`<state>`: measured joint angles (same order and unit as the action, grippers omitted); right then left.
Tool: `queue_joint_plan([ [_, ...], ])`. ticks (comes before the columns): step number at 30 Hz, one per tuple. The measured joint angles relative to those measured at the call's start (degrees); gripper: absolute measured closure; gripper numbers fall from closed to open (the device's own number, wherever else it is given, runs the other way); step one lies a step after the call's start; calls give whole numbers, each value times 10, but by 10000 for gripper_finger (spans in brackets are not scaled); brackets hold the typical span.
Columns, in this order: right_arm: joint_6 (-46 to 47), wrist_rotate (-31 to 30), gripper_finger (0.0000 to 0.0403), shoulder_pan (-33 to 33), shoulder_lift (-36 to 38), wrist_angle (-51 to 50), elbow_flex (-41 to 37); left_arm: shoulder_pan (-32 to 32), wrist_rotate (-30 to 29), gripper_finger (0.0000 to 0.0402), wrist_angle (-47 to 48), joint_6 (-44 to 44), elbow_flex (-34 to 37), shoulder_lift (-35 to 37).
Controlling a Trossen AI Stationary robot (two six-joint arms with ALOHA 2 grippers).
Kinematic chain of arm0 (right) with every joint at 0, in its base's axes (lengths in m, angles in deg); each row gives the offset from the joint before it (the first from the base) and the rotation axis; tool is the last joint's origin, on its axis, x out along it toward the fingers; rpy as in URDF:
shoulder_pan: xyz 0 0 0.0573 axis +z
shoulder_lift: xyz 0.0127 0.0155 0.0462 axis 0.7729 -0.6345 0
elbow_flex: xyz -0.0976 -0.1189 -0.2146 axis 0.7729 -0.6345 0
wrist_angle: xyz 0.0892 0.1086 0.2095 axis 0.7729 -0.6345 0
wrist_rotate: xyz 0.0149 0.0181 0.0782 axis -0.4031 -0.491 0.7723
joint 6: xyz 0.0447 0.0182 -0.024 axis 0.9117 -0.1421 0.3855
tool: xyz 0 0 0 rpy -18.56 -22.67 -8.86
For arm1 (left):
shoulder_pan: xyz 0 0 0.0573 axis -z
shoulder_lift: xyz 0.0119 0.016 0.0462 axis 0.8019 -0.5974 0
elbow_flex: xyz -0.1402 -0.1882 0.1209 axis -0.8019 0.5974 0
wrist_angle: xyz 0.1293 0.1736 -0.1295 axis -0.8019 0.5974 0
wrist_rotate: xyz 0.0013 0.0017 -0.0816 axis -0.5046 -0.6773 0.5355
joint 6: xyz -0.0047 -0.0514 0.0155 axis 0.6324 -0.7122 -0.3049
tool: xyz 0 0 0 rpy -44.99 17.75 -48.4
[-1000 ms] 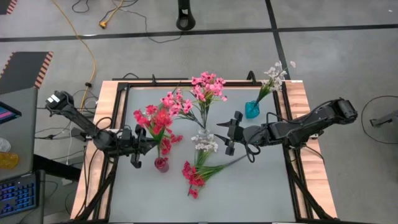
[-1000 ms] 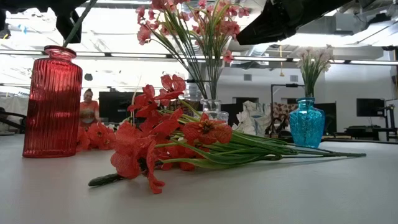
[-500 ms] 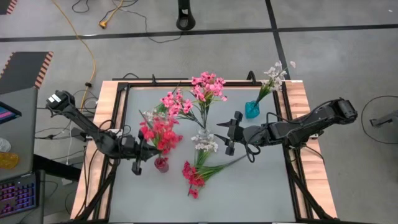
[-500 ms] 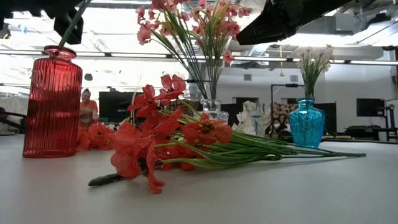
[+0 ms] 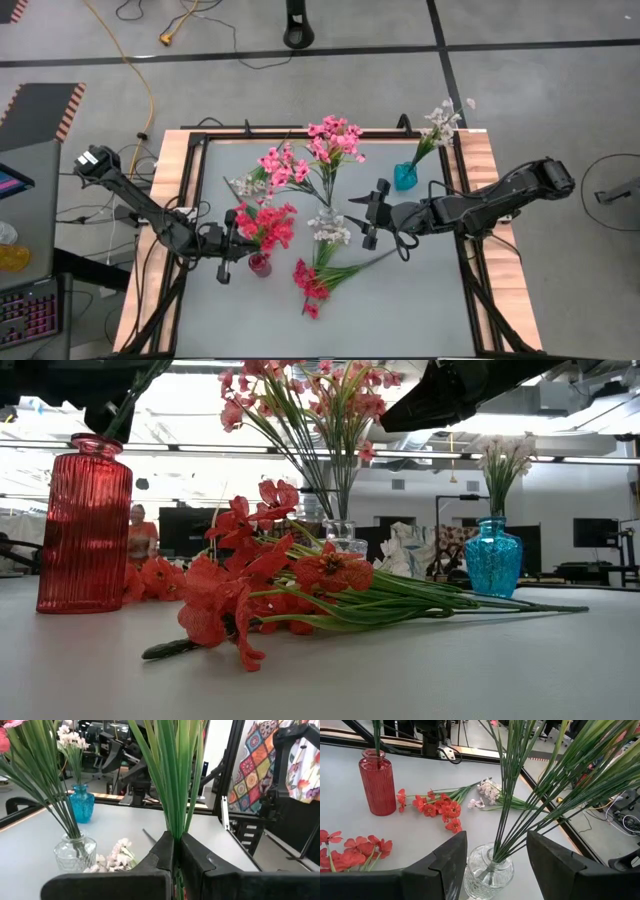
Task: Sort flowers into vase by color
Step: Put the top red flowers into the red vase
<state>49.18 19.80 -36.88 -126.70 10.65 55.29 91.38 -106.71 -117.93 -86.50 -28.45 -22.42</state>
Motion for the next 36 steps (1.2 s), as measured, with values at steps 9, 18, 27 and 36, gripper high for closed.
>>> queue_joint_plan([
  [9,0,0,170,0,0,0,0,0,0,360,0,10,0,2],
  [18,0,0,170,0,0,0,0,0,5,243,2,40,0,5],
  [27,1,15,170,0,0,0,0,11,16,222,97,51,0,71],
  [36,1,105,170,1,0,0,0,23,16,221,234,-10,0,186],
])
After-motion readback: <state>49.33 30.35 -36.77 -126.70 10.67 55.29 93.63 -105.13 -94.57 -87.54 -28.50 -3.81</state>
